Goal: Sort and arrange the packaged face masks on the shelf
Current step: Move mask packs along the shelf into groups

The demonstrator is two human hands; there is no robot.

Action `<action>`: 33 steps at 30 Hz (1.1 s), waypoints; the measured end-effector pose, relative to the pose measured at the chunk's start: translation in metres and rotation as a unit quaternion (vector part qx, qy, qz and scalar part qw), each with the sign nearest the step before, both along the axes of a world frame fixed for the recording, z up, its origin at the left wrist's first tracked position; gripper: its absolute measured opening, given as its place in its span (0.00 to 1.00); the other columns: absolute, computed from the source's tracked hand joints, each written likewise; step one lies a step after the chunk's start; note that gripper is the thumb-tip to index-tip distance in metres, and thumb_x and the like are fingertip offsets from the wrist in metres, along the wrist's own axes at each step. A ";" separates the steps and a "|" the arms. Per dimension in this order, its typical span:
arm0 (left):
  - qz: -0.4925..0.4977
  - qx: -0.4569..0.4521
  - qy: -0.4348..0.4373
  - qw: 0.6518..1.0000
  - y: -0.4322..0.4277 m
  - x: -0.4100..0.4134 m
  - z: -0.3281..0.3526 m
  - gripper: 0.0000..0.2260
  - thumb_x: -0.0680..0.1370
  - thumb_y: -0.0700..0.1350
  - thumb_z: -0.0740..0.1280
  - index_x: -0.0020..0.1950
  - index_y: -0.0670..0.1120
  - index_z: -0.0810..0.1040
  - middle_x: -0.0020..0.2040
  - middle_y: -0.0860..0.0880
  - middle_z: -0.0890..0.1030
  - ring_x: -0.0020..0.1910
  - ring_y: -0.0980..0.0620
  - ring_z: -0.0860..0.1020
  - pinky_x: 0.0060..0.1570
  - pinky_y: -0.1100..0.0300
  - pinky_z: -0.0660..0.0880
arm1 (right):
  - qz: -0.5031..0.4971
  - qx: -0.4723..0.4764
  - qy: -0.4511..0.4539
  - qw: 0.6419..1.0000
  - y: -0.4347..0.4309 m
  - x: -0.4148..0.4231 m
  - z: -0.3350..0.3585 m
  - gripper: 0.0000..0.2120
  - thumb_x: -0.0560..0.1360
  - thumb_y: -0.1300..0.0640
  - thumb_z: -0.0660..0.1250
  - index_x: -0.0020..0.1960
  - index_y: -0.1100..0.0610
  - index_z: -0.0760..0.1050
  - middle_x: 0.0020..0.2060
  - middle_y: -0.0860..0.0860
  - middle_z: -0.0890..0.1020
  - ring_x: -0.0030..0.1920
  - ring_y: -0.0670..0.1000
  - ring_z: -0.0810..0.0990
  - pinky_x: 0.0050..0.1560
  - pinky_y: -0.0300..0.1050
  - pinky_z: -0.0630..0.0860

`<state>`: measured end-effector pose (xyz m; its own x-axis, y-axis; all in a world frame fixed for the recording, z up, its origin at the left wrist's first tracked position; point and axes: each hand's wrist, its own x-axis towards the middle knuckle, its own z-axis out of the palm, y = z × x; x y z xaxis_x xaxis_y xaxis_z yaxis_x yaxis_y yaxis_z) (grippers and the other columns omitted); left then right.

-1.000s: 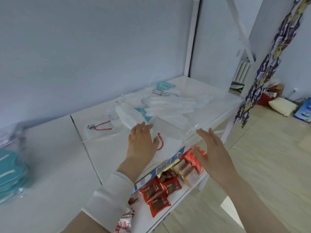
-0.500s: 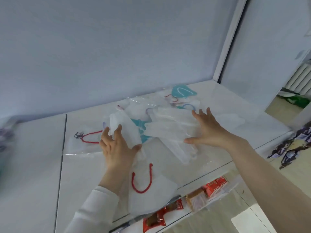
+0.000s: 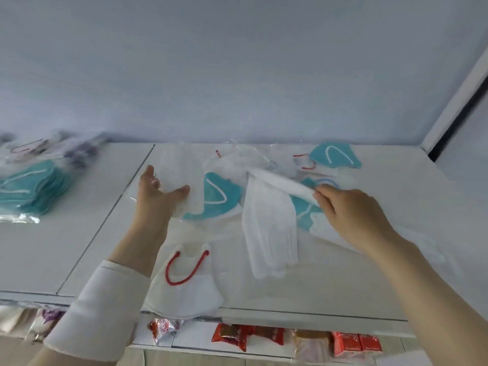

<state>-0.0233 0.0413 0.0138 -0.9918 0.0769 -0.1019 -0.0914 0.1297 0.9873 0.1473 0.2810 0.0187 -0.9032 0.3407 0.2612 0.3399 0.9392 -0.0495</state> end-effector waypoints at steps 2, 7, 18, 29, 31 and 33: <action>-0.007 0.096 -0.022 0.995 0.006 0.020 0.004 0.34 0.74 0.33 0.68 0.76 0.47 0.57 0.61 0.47 0.74 0.54 0.47 0.76 0.49 0.54 0.75 | -0.009 -0.075 0.109 0.991 0.008 0.000 0.010 0.17 0.81 0.51 0.51 0.61 0.58 0.73 0.42 0.57 0.81 0.38 0.58 0.74 0.36 0.45 0.65; -0.089 0.194 -0.021 0.977 0.038 0.066 0.005 0.27 0.74 0.30 0.65 0.71 0.46 0.66 0.55 0.47 0.80 0.51 0.48 0.80 0.48 0.56 0.78 | -0.078 -0.389 0.285 0.873 0.024 0.001 0.029 0.13 0.80 0.55 0.56 0.50 0.63 0.74 0.37 0.53 0.75 0.40 0.52 0.72 0.36 0.43 0.64; -0.221 0.307 -0.130 0.917 0.077 0.116 -0.001 0.14 0.78 0.34 0.59 0.58 0.47 0.77 0.47 0.46 0.84 0.43 0.50 0.82 0.47 0.55 0.79 | -0.059 -0.708 0.246 0.659 -0.010 0.020 0.004 0.12 0.80 0.59 0.57 0.45 0.57 0.78 0.32 0.45 0.83 0.33 0.41 0.81 0.32 0.32 0.76; -0.293 0.295 -0.136 0.899 0.073 0.115 -0.008 0.22 0.77 0.56 0.55 0.65 0.46 0.74 0.42 0.50 0.83 0.39 0.55 0.81 0.37 0.64 0.77 | -0.072 -0.665 0.261 0.696 -0.028 0.020 -0.001 0.12 0.80 0.57 0.58 0.46 0.62 0.76 0.40 0.56 0.79 0.40 0.52 0.76 0.42 0.45 0.73; -0.278 0.264 -0.097 0.918 0.074 0.114 -0.009 0.17 0.77 0.52 0.59 0.64 0.49 0.74 0.45 0.50 0.83 0.42 0.55 0.81 0.41 0.62 0.78 | -0.068 -0.664 0.257 0.699 -0.029 0.019 -0.003 0.12 0.80 0.57 0.58 0.46 0.62 0.76 0.40 0.55 0.80 0.40 0.52 0.77 0.44 0.46 0.74; -0.240 0.254 -0.087 0.933 0.073 0.111 -0.010 0.13 0.78 0.44 0.62 0.63 0.50 0.73 0.47 0.48 0.83 0.46 0.51 0.80 0.48 0.56 0.78 | -0.067 -0.654 0.254 0.709 -0.028 0.020 -0.006 0.12 0.80 0.56 0.58 0.47 0.63 0.76 0.41 0.57 0.80 0.41 0.53 0.76 0.46 0.49 0.73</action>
